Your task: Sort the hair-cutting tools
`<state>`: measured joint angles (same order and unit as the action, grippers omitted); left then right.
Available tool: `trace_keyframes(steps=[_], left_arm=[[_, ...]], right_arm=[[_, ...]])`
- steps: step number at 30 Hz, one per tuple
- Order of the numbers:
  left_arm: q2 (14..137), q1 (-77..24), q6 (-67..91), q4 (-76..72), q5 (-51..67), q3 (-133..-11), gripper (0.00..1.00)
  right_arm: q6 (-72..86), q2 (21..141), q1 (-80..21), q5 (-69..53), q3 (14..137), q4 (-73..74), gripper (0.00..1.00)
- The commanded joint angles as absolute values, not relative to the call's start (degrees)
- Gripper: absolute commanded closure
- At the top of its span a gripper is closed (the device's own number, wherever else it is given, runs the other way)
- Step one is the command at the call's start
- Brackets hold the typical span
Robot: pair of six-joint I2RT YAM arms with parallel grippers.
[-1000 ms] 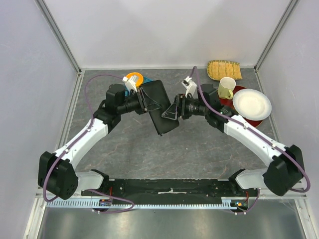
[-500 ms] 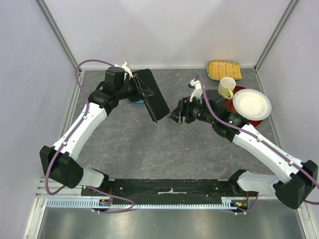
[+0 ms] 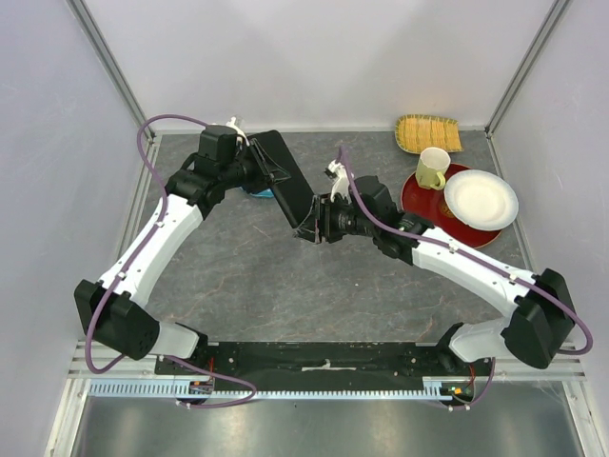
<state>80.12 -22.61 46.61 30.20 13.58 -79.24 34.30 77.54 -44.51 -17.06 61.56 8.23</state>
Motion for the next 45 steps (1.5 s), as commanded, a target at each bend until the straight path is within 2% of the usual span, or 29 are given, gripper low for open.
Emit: trace_keyframes(steps=[1,7,12,13,15,20,24,35,45], left_arm=[[79.5,-22.7,49.7,26.0,13.3,-83.2,0.83],[79.6,-22.7,49.9,26.5,12.5,-83.0,0.84],[79.6,-22.7,49.9,26.5,10.9,-82.5,0.85],[79.6,-22.7,49.9,26.5,10.1,-82.4,0.85],[80.0,-22.7,49.3,26.6,9.2,-82.8,0.85],[82.2,-22.1,47.5,27.8,6.6,-85.9,0.88],[84.5,-20.4,46.7,29.0,7.2,-88.7,0.98],[86.4,-17.5,46.4,30.1,15.1,-91.8,0.98],[85.3,-16.0,46.8,30.0,21.9,-92.2,0.98]], right_arm=[[35.8,79.7,-44.9,-18.6,65.4,2.5,0.47],[38.1,80.8,-45.0,-17.5,66.2,0.4,0.58],[44.4,79.4,-45.1,-15.0,61.7,-8.8,0.83],[45.3,79.1,-45.1,-14.9,61.2,-9.5,0.94],[44.9,79.2,-45.1,-14.7,60.9,-8.9,1.00],[41.5,78.8,-45.0,-14.6,59.1,-4.8,1.00],[39.9,76.4,-45.1,-12.8,55.0,-2.2,1.00],[33.5,76.9,-45.1,-6.6,54.1,5.5,1.00],[32.5,78.7,-45.1,-4.0,54.1,6.3,1.00]])
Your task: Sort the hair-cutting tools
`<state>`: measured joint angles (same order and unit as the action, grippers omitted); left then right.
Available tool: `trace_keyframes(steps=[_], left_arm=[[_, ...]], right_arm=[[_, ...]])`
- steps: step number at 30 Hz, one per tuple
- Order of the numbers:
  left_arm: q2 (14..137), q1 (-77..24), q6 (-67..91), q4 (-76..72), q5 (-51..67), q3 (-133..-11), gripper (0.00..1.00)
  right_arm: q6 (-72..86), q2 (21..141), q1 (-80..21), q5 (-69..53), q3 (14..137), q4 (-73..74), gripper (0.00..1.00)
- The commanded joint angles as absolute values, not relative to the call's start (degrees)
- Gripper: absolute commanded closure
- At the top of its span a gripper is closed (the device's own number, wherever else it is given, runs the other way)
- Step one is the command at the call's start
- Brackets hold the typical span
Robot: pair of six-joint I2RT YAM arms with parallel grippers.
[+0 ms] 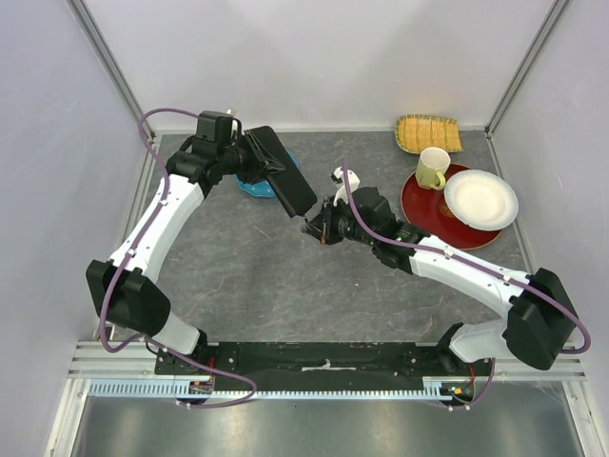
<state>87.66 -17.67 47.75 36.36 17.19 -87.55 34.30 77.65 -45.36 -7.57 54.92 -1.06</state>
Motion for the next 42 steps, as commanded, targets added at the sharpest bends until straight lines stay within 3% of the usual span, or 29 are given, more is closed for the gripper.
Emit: trace_keyframes(steps=[1,14,19,23,27,42], left_arm=[[85.1,-16.0,46.8,30.1,22.6,-91.9,0.98],[84.2,-15.8,38.1,31.1,42.3,-90.2,0.98],[84.0,-14.9,30.4,33.0,51.7,-90.1,0.98],[83.7,-13.2,25.2,34.6,61.4,-88.2,0.98],[83.3,-13.1,22.9,35.1,65.1,-86.7,0.98],[79.8,-17.3,16.1,35.5,70.2,-79.9,0.98]], right_arm=[[32.4,78.7,-45.0,-2.4,54.6,6.4,1.00],[29.1,79.0,-43.6,7.6,55.9,8.1,1.00],[17.3,75.5,-42.8,7.2,54.9,6.5,1.00],[6.7,71.9,-42.7,0.1,54.3,5.6,1.00],[-2.1,69.0,-42.8,-6.7,54.2,5.4,1.00],[-10.5,67.8,-42.7,-0.4,61.8,2.3,1.00]])
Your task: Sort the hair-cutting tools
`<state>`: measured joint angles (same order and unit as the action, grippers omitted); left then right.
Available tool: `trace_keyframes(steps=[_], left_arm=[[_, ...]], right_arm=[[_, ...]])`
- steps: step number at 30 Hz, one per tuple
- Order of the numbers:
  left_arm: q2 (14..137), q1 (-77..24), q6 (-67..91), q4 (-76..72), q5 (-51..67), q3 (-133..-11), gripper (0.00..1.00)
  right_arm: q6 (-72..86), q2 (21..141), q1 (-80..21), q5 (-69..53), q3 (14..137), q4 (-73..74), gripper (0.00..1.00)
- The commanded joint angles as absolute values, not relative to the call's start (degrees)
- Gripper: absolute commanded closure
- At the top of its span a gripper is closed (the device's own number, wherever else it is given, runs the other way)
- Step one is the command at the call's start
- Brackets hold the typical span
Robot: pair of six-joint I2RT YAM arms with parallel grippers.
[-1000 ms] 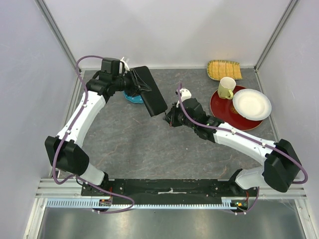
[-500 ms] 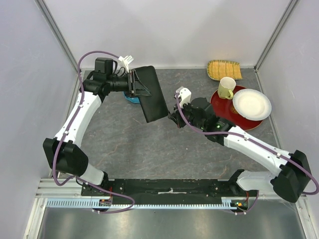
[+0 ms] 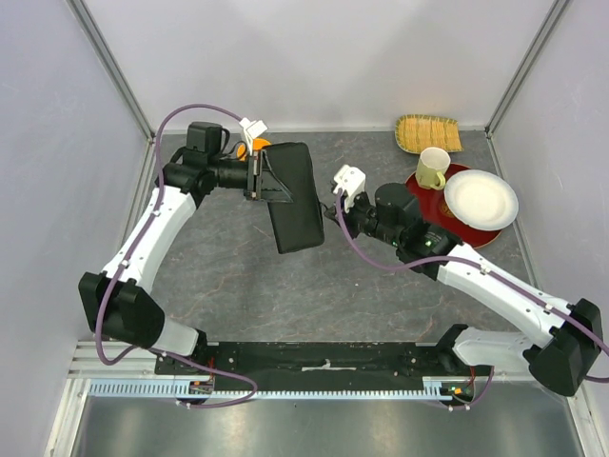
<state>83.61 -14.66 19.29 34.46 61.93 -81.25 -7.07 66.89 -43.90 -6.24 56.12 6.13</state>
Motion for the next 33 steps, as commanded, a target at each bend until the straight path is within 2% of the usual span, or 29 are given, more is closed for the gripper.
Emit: trace_keyframes(steps=[1,13,19,23,33], left_arm=[[79.6,-18.0,16.1,35.6,70.0,-79.0,0.98],[75.6,-21.5,12.5,35.2,72.6,-72.5,0.98],[74.5,-24.5,11.8,35.1,73.8,-70.8,0.98],[74.4,-26.6,7.7,38.7,73.9,-71.5,0.98],[77.5,-35.6,-2.9,48.4,70.6,-73.5,0.98]], right_arm=[[-10.8,68.2,-42.7,-0.4,62.6,2.2,1.00],[-18.8,70.1,-38.7,-5.0,70.8,3.2,1.00],[-25.8,71.0,-36.7,-10.4,78.9,13.5,1.00],[-33.9,72.7,-36.5,-11.5,84.7,23.6,1.00],[-50.3,77.0,-36.5,-10.9,94.9,37.0,1.00]])
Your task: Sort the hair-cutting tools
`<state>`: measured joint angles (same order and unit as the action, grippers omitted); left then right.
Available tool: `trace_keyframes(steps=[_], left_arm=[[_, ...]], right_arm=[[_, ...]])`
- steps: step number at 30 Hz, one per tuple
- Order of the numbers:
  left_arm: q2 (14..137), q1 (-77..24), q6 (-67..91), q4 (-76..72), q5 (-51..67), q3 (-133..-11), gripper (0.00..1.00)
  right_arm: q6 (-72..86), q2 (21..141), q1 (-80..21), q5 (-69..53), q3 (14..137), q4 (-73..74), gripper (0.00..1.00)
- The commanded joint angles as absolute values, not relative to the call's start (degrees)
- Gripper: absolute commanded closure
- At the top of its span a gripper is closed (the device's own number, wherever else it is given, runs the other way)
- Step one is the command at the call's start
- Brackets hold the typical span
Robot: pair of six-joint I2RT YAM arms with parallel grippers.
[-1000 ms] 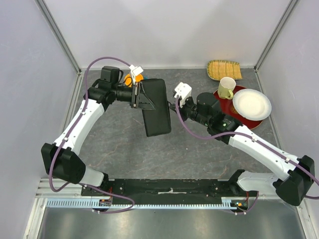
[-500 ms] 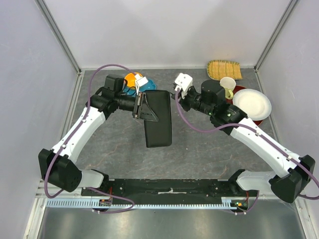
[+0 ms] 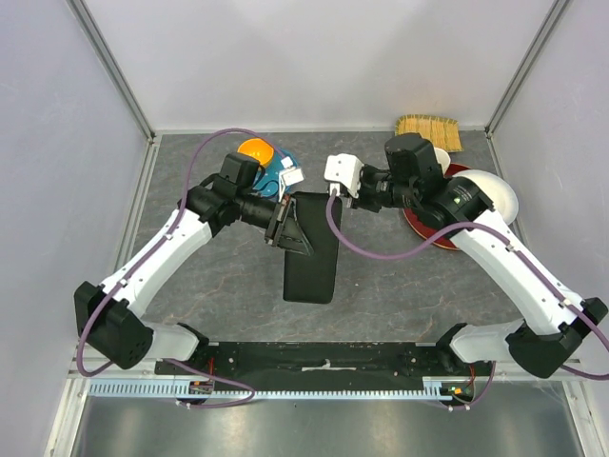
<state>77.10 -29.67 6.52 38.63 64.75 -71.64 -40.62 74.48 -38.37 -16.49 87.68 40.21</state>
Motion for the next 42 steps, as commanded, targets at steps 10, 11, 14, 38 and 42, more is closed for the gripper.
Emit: trace_keyframes(steps=[10,11,14,38,42], left_arm=[[81.6,-41.4,-6.2,52.6,67.0,-75.5,0.98],[81.9,-41.6,-6.3,52.7,66.9,-75.7,0.98],[83.2,-42.8,-6.4,52.7,66.4,-76.5,0.98],[83.6,-37.8,1.5,45.1,56.0,-77.8,0.98],[84.4,-33.8,2.3,44.6,56.7,-77.0,0.98]], right_arm=[[-53.4,78.9,-37.2,-19.5,99.1,39.0,1.00],[-53.0,78.8,-37.7,-19.8,98.8,38.2,1.00],[-51.8,78.2,-38.8,-21.2,96.9,35.1,1.00],[-36.0,66.5,-39.2,1.0,73.0,25.0,0.41],[-31.4,64.2,-35.8,5.7,70.7,24.3,0.37]])
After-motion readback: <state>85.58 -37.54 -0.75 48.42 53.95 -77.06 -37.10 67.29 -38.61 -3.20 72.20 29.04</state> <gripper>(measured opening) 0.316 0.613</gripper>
